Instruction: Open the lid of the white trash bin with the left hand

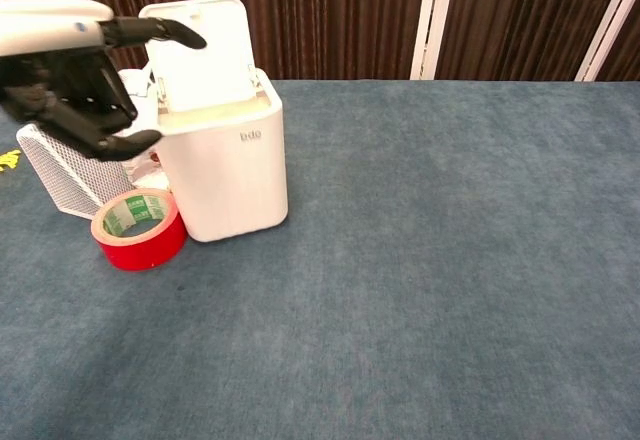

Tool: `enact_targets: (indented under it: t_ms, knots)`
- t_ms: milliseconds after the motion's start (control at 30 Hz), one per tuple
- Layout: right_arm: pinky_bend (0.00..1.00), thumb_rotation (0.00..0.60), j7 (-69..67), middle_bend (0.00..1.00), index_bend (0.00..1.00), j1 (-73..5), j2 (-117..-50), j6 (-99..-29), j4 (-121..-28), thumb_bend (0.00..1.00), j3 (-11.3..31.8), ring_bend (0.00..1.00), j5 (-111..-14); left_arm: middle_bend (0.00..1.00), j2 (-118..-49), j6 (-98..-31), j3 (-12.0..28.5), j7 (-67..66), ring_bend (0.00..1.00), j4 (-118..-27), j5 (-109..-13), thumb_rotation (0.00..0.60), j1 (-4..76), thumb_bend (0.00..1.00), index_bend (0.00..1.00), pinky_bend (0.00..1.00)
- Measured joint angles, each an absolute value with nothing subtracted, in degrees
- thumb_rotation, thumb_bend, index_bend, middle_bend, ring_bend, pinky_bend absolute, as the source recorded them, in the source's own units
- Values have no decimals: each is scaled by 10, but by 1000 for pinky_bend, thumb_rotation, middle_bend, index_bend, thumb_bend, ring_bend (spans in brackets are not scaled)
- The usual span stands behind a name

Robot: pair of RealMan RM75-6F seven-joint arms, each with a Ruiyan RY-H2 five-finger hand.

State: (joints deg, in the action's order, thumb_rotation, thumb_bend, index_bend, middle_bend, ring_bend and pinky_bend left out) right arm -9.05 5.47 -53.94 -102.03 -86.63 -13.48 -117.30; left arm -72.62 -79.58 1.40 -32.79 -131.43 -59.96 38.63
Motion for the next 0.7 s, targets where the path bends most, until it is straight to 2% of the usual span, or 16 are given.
enact_targets:
  t_ms: [33,100,167,200,333,500,600,700]
  knots:
    - [0,600,-89,0,0,55,-540,-1019,-867,311,-135,0,-1173,498,-720,-800,-2,-321,475,-1312,-634,600,375,447,0,719]
    - [0,600,-86,0,0,54,-541,-1015,-869,311,-134,0,-1172,256,-706,-813,-41,-300,211,-1298,-722,600,345,445,0,366]
    - [0,600,-83,0,0,54,-541,-1013,-871,311,-134,0,-1171,90,-695,-831,-78,-281,54,-1272,-801,600,314,436,0,151]
    - [0,600,-81,0,0,54,-541,-1012,-872,312,-134,0,-1171,26,-690,-848,-102,-269,7,-1246,-852,600,289,428,0,79]
    - [0,600,-73,0,0,55,-543,-1009,-874,312,-135,0,-1172,0,-690,-918,-151,-230,0,-1119,-969,600,204,416,0,8]
    - [0,600,-60,0,0,54,-546,-998,-877,311,-136,0,-1177,0,-700,-976,-186,-161,0,-940,-994,600,104,412,0,0]
    - [0,600,-52,0,0,52,-548,-993,-878,312,-137,0,-1179,0,-698,-977,-192,-138,0,-897,-985,600,82,412,0,0]
    - [0,600,-49,0,0,51,-549,-988,-881,311,-136,0,-1176,0,-695,-968,-193,-130,0,-905,-974,600,63,412,0,0]
